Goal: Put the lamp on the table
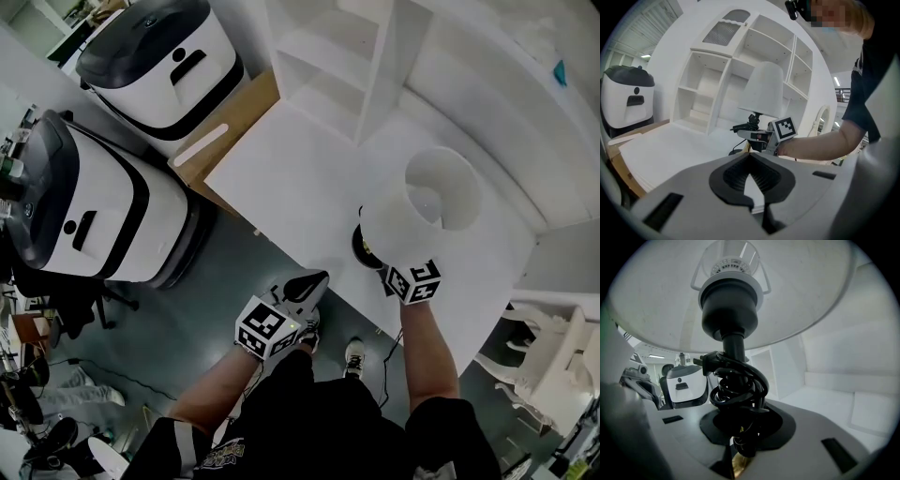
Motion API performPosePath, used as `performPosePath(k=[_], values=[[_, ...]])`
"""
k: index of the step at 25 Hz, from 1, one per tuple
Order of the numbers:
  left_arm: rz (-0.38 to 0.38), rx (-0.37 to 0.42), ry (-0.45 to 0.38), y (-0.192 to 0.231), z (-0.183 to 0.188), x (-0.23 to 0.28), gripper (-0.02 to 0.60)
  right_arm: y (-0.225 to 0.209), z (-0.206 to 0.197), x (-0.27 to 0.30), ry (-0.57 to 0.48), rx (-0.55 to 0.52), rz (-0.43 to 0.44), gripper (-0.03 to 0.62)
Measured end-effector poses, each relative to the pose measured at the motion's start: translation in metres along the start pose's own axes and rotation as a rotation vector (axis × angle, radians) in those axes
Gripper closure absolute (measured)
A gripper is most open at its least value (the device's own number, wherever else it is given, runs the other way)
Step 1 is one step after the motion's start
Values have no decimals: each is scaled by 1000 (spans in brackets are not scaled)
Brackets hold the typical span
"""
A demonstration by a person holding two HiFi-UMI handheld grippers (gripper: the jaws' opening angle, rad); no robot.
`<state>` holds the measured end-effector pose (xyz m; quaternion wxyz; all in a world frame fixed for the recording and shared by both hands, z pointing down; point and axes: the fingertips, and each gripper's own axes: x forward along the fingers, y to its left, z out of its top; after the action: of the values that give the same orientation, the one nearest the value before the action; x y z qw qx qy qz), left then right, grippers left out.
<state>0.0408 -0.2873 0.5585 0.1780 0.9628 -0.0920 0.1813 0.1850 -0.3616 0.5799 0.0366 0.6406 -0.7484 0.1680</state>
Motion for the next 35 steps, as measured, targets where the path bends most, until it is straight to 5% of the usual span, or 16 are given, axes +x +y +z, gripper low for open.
performPosePath(k=[35], values=[[-16, -38, 41, 19, -16, 23, 575, -20, -12, 34, -61, -26, 15, 503]])
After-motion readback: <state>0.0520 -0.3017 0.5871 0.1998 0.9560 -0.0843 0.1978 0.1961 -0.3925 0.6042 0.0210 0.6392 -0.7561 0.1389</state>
